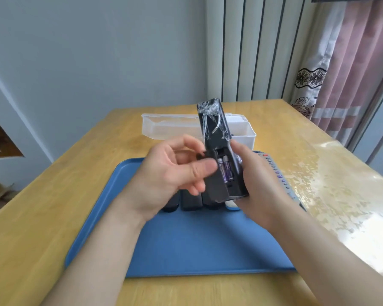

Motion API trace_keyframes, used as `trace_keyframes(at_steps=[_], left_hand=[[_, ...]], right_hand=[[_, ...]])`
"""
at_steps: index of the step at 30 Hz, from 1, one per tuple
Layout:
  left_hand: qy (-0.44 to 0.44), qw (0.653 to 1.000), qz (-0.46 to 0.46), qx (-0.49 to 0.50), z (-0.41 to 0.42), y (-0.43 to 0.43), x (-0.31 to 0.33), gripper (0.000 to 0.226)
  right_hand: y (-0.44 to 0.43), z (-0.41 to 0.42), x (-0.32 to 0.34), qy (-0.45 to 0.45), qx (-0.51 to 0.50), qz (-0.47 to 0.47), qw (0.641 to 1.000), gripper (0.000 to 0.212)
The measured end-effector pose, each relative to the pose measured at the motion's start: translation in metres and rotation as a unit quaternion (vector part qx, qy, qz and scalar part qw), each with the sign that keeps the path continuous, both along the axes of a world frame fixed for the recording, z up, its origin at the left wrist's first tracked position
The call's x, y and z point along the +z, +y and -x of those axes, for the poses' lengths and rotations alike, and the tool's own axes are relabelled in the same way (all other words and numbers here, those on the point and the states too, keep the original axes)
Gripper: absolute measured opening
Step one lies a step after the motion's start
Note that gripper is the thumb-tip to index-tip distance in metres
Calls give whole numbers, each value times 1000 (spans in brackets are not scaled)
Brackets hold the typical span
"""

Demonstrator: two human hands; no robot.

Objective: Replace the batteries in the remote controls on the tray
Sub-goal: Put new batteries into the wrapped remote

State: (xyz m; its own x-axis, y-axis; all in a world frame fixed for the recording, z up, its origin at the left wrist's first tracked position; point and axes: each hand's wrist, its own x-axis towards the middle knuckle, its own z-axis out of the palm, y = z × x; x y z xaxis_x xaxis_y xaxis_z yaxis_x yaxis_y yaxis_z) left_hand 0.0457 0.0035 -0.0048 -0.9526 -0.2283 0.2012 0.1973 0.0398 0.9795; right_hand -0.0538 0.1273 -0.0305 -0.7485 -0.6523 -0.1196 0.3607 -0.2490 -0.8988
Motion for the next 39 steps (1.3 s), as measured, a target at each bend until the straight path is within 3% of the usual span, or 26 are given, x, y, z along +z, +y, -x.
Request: trace_keyframes(at_steps=[2, 5, 13, 23, 27, 33, 39], left_hand=[[34, 995, -84, 53, 4, -1, -2, 28], [50, 989, -106, 95, 8, 0, -4, 27], [84, 983, -1, 161, 15, 6, -12, 26], [94, 980, 95, 151, 18, 7, -18, 25], [116, 949, 212, 205, 17, 7, -18, 29], [153, 922, 280, 218, 18, 6, -23, 33], [199, 862, 394, 250, 24, 4, -30, 29]], right_hand=[[0, -3, 0, -28, 13, -2, 1000, 38], [0, -7, 4, -48, 20, 26, 998, 39], [2, -13, 7, -2, 32, 22, 999, 42], [-2, -15, 6, 26, 7, 11, 1000, 47], [-2, -15, 6, 45, -7, 8, 999, 47], [-2, -18, 4, 48, -17, 24, 998, 40], [-1, -14, 1, 38, -10, 19, 999, 37]])
